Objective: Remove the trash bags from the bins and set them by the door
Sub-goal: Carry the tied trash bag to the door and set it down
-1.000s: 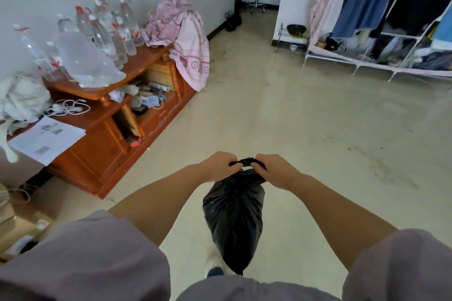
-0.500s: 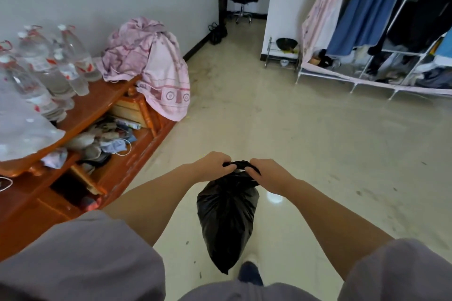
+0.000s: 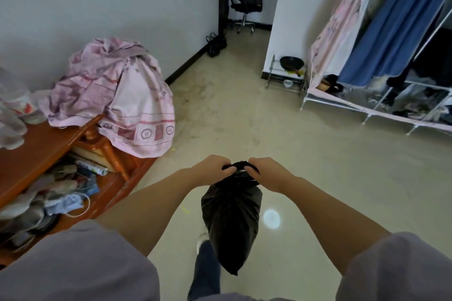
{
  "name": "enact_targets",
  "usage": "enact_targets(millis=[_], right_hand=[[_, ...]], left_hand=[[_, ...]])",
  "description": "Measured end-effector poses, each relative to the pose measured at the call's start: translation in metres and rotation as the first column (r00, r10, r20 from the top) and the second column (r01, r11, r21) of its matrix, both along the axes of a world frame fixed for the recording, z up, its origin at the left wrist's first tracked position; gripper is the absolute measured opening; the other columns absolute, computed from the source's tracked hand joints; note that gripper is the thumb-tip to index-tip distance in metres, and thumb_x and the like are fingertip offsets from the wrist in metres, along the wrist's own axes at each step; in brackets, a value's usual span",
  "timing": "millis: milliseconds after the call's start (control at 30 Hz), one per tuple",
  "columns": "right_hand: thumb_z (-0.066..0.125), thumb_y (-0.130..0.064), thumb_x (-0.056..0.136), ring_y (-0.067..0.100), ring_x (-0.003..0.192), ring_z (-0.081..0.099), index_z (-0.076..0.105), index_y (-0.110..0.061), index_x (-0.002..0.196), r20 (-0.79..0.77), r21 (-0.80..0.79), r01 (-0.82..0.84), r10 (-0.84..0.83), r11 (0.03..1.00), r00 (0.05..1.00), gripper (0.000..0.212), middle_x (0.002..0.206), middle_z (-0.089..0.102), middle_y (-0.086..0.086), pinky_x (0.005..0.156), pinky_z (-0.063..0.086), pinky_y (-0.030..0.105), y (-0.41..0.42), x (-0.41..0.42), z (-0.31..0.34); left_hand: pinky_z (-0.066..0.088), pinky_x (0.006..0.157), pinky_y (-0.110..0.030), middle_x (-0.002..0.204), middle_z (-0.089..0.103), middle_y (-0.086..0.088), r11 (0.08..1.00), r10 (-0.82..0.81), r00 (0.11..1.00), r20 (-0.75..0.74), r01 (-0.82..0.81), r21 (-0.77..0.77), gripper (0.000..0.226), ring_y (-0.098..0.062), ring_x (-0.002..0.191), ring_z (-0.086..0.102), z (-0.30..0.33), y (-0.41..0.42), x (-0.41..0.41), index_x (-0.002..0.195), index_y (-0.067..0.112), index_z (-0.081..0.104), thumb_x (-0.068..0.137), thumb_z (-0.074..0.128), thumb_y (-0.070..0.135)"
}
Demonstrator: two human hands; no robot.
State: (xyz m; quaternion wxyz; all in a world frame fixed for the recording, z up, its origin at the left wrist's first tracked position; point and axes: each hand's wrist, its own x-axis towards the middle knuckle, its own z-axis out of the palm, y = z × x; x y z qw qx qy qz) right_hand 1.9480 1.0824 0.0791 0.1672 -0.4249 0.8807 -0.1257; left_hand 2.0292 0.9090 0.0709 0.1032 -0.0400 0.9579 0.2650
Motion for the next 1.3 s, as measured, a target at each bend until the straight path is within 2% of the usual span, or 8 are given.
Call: enact_targets(millis=[233, 400, 467, 600, 733, 1033, 1167, 1300], right_hand=[[0.039, -0.031, 0.099, 0.023, 0.07, 0.048, 0.045, -0.013, 0.082, 0.024, -0.038, 0.094, -0.093, 0.995, 0.995, 0.025, 0.076, 0.051, 0.003, 0.061, 0.034, 0.031, -0.105, -0.178, 0.013], [0.039, -0.03, 0.099, 0.023, 0.073, 0.049, 0.046, -0.014, 0.083, 0.025, -0.047, 0.124, -0.123, 0.991, 0.992, 0.024, 0.08, 0.054, 0.003, 0.063, 0.035, 0.031, -0.168, -0.293, 0.021], [0.038, -0.031, 0.099, 0.024, 0.074, 0.05, 0.046, -0.014, 0.084, 0.019, -0.032, 0.111, -0.11, 0.993, 0.994, 0.025, 0.08, 0.055, 0.004, 0.065, 0.037, 0.033, -0.196, -0.341, 0.019], [0.038, -0.032, 0.099, 0.023, 0.074, 0.052, 0.051, -0.012, 0.087, 0.011, -0.042, 0.076, -0.075, 0.996, 0.997, 0.027, 0.08, 0.056, 0.004, 0.066, 0.04, 0.034, -0.254, -0.446, 0.012], [0.038, -0.033, 0.099, 0.022, 0.074, 0.05, 0.051, -0.01, 0.089, 0.002, -0.013, 0.021, -0.021, 1.0, 1.0, 0.029, 0.08, 0.054, 0.003, 0.064, 0.034, 0.03, -0.307, -0.557, 0.007], [0.038, -0.032, 0.099, 0.028, 0.078, 0.052, 0.053, -0.008, 0.091, -0.009, -0.001, -0.114, 0.114, 0.994, 0.993, 0.03, 0.089, 0.062, 0.013, 0.067, 0.036, 0.035, -0.45, -0.763, 0.013], [0.038, -0.032, 0.099, 0.023, 0.074, 0.048, 0.047, -0.013, 0.084, -0.011, -0.02, -0.103, 0.103, 0.994, 0.995, 0.026, 0.08, 0.054, 0.006, 0.064, 0.033, 0.032, -0.519, -0.852, 0.004], [0.04, -0.032, 0.099, 0.023, 0.073, 0.048, 0.046, -0.015, 0.082, -0.01, -0.043, -0.074, 0.073, 0.996, 0.997, 0.025, 0.079, 0.052, 0.003, 0.063, 0.033, 0.031, -0.588, -0.94, 0.007]], left_hand=[[0.032, 0.063, -0.032, 0.063, 0.043, 0.002, 0.997, -0.074, 0.997, 0.034, 0.075, -0.027, 0.038, -0.021, 0.068, 0.044, 0.02, -0.114, -0.194, 0.061, 0.021, 0.039, 0.097, 0.043, 0.033], [0.035, 0.066, -0.033, 0.075, 0.054, -0.006, 0.99, -0.129, 0.991, 0.031, 0.13, -0.062, 0.032, -0.022, 0.071, 0.048, 0.025, -0.18, -0.319, 0.079, 0.011, 0.053, 0.096, 0.043, 0.035], [0.034, 0.063, -0.032, 0.072, 0.052, -0.004, 0.989, -0.131, 0.991, 0.039, 0.134, -0.063, 0.032, -0.021, 0.068, 0.047, 0.022, -0.208, -0.366, 0.078, 0.011, 0.052, 0.097, 0.042, 0.036], [0.031, 0.059, -0.031, 0.065, 0.045, 0.0, 0.993, -0.104, 0.994, 0.022, 0.105, -0.05, 0.034, -0.019, 0.062, 0.042, 0.013, -0.266, -0.466, 0.07, 0.014, 0.045, 0.097, 0.042, 0.036], [0.031, 0.061, -0.032, 0.061, 0.04, 0.0, 0.998, -0.042, 0.999, 0.002, 0.042, -0.046, 0.038, -0.015, 0.057, 0.038, 0.011, -0.316, -0.566, 0.063, 0.018, 0.039, 0.097, 0.043, 0.035], [0.03, 0.057, -0.029, 0.071, 0.047, -0.006, 0.997, 0.075, 0.997, 0.027, -0.074, -0.016, 0.035, -0.019, 0.064, 0.043, 0.017, -0.445, -0.747, 0.072, 0.011, 0.045, 0.098, 0.041, 0.034], [0.029, 0.055, -0.026, 0.065, 0.043, 0.0, 0.998, 0.07, 0.995, 0.067, -0.069, -0.003, 0.032, -0.014, 0.058, 0.039, 0.018, -0.508, -0.834, 0.078, 0.01, 0.047, 0.099, 0.04, 0.033], [0.029, 0.055, -0.026, 0.065, 0.042, 0.002, 0.999, 0.046, 0.995, 0.084, -0.045, -0.014, 0.03, -0.013, 0.057, 0.038, 0.028, -0.578, -0.922, 0.08, 0.011, 0.047, 0.099, 0.039, 0.032]])
